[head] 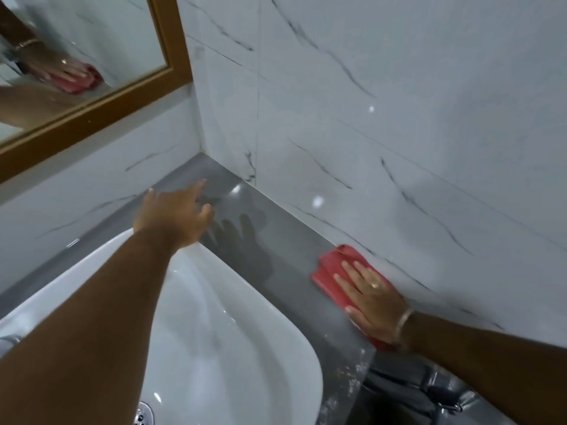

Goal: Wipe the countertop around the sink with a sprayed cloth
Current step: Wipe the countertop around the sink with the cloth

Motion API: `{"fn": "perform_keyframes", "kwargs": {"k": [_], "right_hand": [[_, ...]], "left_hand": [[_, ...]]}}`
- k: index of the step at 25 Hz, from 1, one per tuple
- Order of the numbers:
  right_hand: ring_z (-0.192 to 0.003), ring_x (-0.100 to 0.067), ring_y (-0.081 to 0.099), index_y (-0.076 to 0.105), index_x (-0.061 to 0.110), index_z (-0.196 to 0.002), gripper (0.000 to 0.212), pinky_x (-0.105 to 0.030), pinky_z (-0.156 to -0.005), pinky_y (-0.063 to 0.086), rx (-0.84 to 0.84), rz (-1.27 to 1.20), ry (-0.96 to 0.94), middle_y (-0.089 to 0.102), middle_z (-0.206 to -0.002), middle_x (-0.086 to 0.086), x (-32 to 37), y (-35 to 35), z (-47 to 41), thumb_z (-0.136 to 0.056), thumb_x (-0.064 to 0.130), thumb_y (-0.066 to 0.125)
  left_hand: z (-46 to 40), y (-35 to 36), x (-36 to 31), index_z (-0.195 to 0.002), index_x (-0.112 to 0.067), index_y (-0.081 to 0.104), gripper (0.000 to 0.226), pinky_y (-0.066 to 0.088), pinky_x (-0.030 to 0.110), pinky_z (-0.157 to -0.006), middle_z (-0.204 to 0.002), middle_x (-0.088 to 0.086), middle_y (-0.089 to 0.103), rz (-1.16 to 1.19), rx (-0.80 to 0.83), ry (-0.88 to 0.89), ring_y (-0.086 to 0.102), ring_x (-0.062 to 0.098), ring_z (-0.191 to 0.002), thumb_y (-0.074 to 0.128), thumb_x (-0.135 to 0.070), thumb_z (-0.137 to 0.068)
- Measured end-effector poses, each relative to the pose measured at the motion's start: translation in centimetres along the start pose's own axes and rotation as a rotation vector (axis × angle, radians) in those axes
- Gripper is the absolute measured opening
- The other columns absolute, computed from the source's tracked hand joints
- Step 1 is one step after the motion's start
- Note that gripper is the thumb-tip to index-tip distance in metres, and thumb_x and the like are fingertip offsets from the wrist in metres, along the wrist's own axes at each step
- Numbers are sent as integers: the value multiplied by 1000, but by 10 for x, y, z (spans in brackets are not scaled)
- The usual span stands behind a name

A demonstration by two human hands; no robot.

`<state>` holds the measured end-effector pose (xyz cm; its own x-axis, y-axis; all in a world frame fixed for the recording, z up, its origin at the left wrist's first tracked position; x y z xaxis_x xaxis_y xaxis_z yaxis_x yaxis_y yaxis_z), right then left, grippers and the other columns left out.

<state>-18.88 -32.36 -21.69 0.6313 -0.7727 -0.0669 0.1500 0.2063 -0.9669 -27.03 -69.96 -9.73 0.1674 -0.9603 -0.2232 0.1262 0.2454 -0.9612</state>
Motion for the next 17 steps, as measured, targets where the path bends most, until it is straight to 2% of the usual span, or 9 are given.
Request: {"fn": "perform_keyframes", "kwargs": {"k": [2,4,6,8,10,12,15,17], "right_hand": [[-151,-37,11,15,20,-156,70,-50,-121,14,-5,-52,20,12,-165,-16,21,-12,-59,-95,47,37],[-152,-35,5,11,22,-157,69,-48,-122,10,25,-113,76,6,-166,-14,31,-17,-100,-97,48,33],[-151,-35,14,18,22,-156,68,-48,-121,14,22,-83,76,15,-165,-14,24,-17,-89,-95,48,36],[-148,-35,25,23,23,-154,67,-52,-119,24,32,-53,17,26,-162,-14,4,-5,-30,-94,49,38],[-142,-37,37,30,19,-151,65,-57,-109,39,54,-56,-27,37,-156,-17,-14,8,36,-92,46,41],[-136,-41,44,39,16,-147,64,-59,-102,45,48,-72,10,44,-151,-19,-22,10,57,-90,44,42],[-138,-40,41,42,17,-147,65,-59,-106,40,58,-138,13,41,-153,-18,-15,7,36,-89,46,41],[-146,-38,27,29,21,-153,69,-56,-114,25,54,-167,6,27,-161,-16,-9,5,21,-91,50,37]], "left_hand": [[-1,0,2,-153,-31,33,57,30,52,-115,-131,4,65,20,-2,5,54,34,-123,43,-41,-97],[0,1,2,-152,-32,34,56,30,53,-114,-130,2,67,22,-13,13,55,36,-121,43,-42,-98],[-1,3,3,-152,-31,33,57,28,52,-113,-130,1,66,-11,-6,24,55,37,-121,39,-46,-97],[-2,7,4,-153,-31,30,65,22,52,-115,-131,1,65,-39,58,20,54,35,-123,29,-52,-91],[0,8,1,-153,-30,29,72,19,53,-117,-133,2,64,-38,92,24,54,34,-124,24,-53,-85],[2,5,-2,-153,-30,30,73,18,53,-118,-134,1,63,-13,86,31,53,33,-125,24,-51,-84],[2,4,-4,-153,-28,33,74,18,51,-117,-136,1,62,8,59,60,50,33,-130,23,-51,-84],[1,4,-3,-153,-30,34,75,26,51,-114,-138,1,61,17,77,57,49,36,-130,24,-54,-83]]}}
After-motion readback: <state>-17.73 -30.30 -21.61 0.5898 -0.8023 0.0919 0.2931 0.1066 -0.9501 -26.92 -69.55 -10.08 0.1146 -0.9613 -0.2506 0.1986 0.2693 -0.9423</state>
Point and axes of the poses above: each hand's wrist, its own z-axis away from the middle knuckle, its own y-axis out of the palm, x = y × z, the point moved 10 cm from there along -z, towards the middle knuckle
